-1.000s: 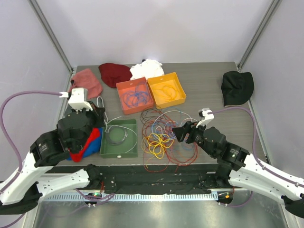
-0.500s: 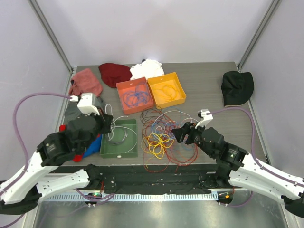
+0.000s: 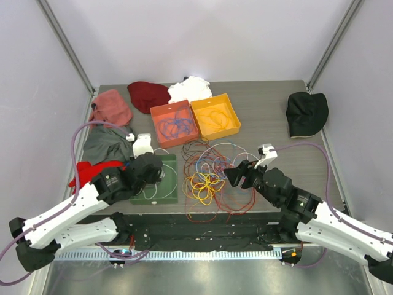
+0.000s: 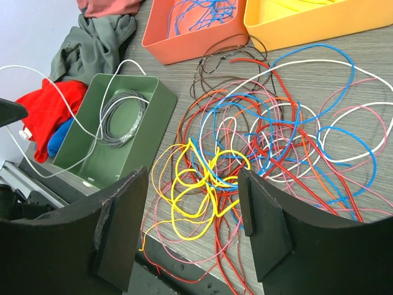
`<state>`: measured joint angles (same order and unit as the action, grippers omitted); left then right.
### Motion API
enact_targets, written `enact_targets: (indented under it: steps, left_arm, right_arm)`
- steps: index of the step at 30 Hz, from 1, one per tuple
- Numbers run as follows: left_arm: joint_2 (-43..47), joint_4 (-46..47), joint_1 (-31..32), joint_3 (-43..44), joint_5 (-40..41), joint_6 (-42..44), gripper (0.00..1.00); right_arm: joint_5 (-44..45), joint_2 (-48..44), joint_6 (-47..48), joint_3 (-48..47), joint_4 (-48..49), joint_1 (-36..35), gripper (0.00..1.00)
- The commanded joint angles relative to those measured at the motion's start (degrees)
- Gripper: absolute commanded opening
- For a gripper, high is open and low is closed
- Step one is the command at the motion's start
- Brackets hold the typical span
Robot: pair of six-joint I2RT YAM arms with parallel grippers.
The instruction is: Untangle the cables
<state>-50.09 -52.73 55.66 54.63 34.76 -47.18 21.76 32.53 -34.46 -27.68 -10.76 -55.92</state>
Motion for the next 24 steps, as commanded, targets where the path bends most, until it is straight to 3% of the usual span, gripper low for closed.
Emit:
enact_targets:
  steps: [1, 5, 9, 14, 18, 21, 23, 24]
  left_arm:
    - [-1.24, 3.32, -3.27, -1.45, -1.62, -0.46, 0.00]
    - [-5.89, 8.16, -11.51, -1.81, -6.01, 4.02, 0.00]
    - [-13.18, 12.02, -23.37, -0.76, -15.66, 8.15, 0.00]
    - [-19.60, 15.02, -25.51, 0.04, -17.54, 8.86, 0.00]
    - [-19.88, 14.68, -25.51, 0.03, -17.01, 8.59, 0.01]
    - [-16.21, 13.80, -25.51, 0.65, -17.36, 8.95, 0.54]
    - [-13.30, 12.92, -25.51, 0.83, -16.40, 8.86, 0.78]
    - [-10.59, 12.65, -25.43, 1.18, -15.96, 9.03, 0.98]
  right_arm:
    - [1.18, -1.07, -1.40, 1.66, 2.41, -0.24, 0.68]
    - [0.30, -0.37, -1.31, 1.40, 2.77, -0.24, 0.68]
    - [0.48, -0.63, -0.88, 0.35, 1.71, -0.24, 0.68]
    - [1.00, -1.68, -0.87, 0.44, 0.92, -0.24, 0.68]
    - [1.18, -1.68, -0.88, 0.61, 0.22, -0.24, 0.68]
    - [1.53, -1.51, -0.44, 0.35, -0.05, -0.24, 0.68]
    - [1.80, -0.90, 0.09, 0.00, -0.05, -0.24, 0.68]
    - [1.88, -0.63, 0.18, -0.18, -0.13, -0.33, 0.68]
